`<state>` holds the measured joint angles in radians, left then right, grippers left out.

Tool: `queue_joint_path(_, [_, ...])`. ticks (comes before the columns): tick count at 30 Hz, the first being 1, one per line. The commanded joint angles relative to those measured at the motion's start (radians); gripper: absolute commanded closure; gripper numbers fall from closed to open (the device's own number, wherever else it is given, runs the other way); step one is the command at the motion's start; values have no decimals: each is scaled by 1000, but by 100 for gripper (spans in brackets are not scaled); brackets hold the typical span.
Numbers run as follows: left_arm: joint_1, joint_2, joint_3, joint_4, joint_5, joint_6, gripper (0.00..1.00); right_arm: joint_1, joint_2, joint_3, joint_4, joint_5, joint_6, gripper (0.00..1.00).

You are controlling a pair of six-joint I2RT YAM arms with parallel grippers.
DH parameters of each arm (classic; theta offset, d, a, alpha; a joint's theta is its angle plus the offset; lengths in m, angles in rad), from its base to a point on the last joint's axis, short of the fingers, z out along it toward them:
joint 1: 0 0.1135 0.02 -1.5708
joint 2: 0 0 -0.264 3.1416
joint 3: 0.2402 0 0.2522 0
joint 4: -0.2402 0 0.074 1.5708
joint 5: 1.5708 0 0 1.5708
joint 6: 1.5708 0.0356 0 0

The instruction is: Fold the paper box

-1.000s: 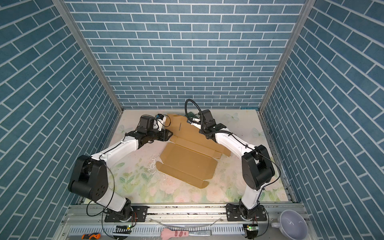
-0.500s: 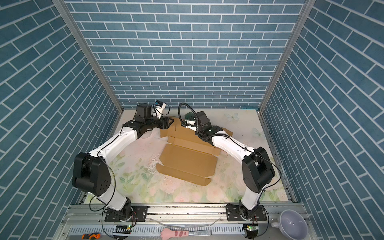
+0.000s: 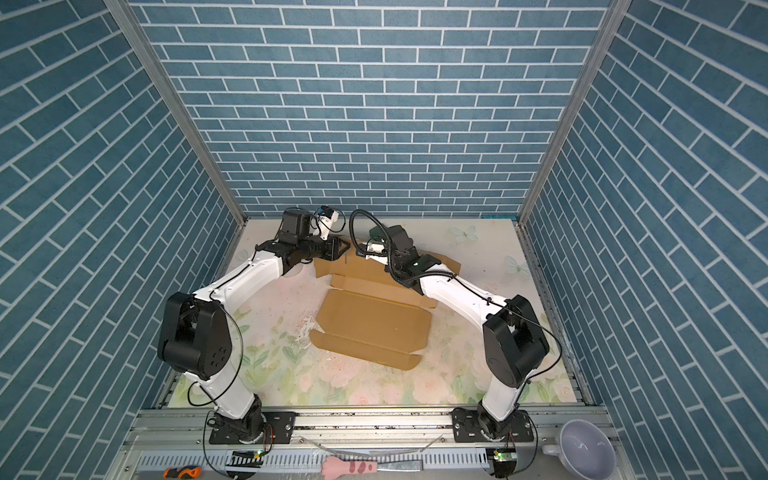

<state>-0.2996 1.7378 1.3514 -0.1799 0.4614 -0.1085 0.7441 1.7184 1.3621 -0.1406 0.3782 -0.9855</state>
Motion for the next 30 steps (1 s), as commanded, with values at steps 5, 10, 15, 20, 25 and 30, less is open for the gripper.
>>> queue_joint_path(5, [-6, -13, 27, -69, -15, 31, 62, 21, -29, -44, 35, 22, -56, 100])
queue_joint_path(10, [26, -185, -35, -115, -50, 96, 44, 18, -25, -51, 48, 30, -73, 100])
queue_joint_path(15, [66, -166, 9, -161, -41, 109, 35, 25, -30, -54, 52, 21, -72, 100])
queue_joint_path(20, [62, -86, 67, -128, 47, 60, 32, 23, -43, -63, 56, 19, -72, 100])
queue_joint_path(25, [62, -33, 80, -117, 80, 49, 32, 28, -46, -63, 58, 21, -73, 100])
queue_joint_path(30, [58, -25, 44, -94, 96, 32, 35, 32, -43, -59, 59, 21, -71, 100])
